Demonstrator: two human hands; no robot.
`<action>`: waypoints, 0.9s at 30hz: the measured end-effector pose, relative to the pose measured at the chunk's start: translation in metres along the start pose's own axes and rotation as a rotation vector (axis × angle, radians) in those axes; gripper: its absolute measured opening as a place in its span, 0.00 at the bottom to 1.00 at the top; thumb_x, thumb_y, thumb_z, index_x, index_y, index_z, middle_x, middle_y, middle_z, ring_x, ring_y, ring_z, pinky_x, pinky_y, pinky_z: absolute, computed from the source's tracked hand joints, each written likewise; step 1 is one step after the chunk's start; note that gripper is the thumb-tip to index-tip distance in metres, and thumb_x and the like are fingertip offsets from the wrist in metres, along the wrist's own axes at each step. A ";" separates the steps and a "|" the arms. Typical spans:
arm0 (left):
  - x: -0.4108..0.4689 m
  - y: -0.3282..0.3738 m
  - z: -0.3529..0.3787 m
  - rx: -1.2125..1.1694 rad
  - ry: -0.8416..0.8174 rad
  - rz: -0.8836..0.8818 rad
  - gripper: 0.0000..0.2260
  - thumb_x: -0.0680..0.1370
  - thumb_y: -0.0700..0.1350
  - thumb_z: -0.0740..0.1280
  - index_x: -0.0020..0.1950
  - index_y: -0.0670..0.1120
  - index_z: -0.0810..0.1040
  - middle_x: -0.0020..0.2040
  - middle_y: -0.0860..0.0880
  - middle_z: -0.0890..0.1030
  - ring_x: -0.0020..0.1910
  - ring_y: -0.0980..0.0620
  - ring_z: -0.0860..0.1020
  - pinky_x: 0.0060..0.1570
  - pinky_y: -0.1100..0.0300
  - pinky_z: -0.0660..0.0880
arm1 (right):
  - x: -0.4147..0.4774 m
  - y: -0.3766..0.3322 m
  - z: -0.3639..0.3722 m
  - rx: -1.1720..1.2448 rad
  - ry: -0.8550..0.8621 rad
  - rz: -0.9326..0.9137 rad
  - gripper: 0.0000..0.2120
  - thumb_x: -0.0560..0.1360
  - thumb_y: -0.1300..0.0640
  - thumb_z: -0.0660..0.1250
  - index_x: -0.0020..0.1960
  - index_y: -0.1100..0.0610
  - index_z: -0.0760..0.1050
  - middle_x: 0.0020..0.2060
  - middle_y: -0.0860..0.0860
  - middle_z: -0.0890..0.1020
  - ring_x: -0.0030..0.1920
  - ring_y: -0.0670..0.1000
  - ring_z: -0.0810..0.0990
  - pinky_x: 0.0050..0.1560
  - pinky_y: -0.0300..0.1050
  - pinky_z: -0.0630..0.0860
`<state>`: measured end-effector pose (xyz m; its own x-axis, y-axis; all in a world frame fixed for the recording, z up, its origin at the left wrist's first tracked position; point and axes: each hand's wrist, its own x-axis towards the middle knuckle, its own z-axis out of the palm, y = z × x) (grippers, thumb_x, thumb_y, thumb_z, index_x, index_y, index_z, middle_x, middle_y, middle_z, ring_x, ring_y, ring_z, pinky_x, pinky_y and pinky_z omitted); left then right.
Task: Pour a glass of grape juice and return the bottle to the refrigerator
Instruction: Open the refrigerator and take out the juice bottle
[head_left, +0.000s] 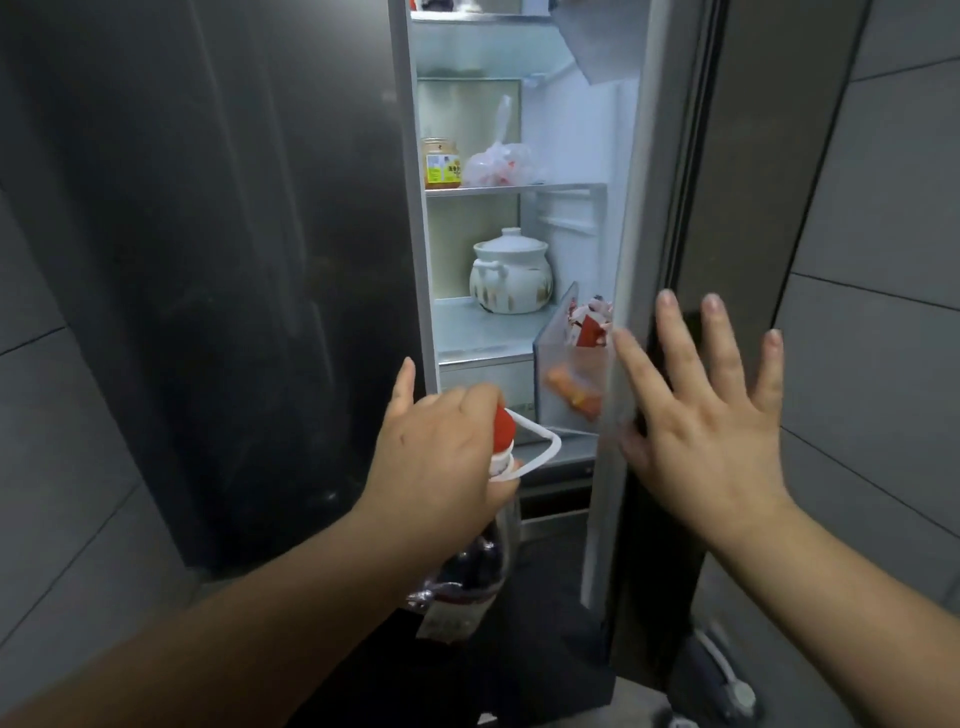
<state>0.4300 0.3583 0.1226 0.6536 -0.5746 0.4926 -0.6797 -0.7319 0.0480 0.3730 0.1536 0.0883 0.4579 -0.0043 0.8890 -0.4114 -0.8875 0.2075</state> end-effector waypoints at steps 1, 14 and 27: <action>-0.001 -0.001 0.001 -0.004 0.008 0.006 0.17 0.73 0.60 0.69 0.56 0.55 0.68 0.46 0.60 0.72 0.50 0.57 0.75 0.76 0.48 0.43 | 0.000 0.004 0.004 -0.006 -0.014 0.004 0.26 0.79 0.45 0.58 0.74 0.53 0.66 0.76 0.59 0.62 0.75 0.64 0.58 0.71 0.69 0.48; 0.021 0.011 0.006 -0.108 0.047 -0.007 0.21 0.72 0.59 0.71 0.59 0.57 0.67 0.53 0.58 0.74 0.50 0.58 0.71 0.51 0.62 0.71 | 0.012 -0.017 0.059 0.311 0.101 -0.164 0.42 0.68 0.52 0.76 0.75 0.55 0.58 0.76 0.59 0.54 0.78 0.57 0.45 0.75 0.58 0.40; 0.045 -0.008 0.019 0.032 0.012 -0.182 0.21 0.72 0.61 0.69 0.61 0.56 0.68 0.53 0.57 0.75 0.50 0.58 0.74 0.53 0.62 0.74 | 0.047 -0.085 0.147 0.492 0.000 -0.192 0.50 0.71 0.43 0.72 0.79 0.54 0.44 0.78 0.57 0.46 0.78 0.55 0.36 0.74 0.58 0.35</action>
<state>0.4712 0.3314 0.1284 0.7608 -0.4272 0.4886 -0.5395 -0.8348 0.1101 0.5452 0.1608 0.0525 0.4890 0.1799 0.8535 0.0986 -0.9836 0.1508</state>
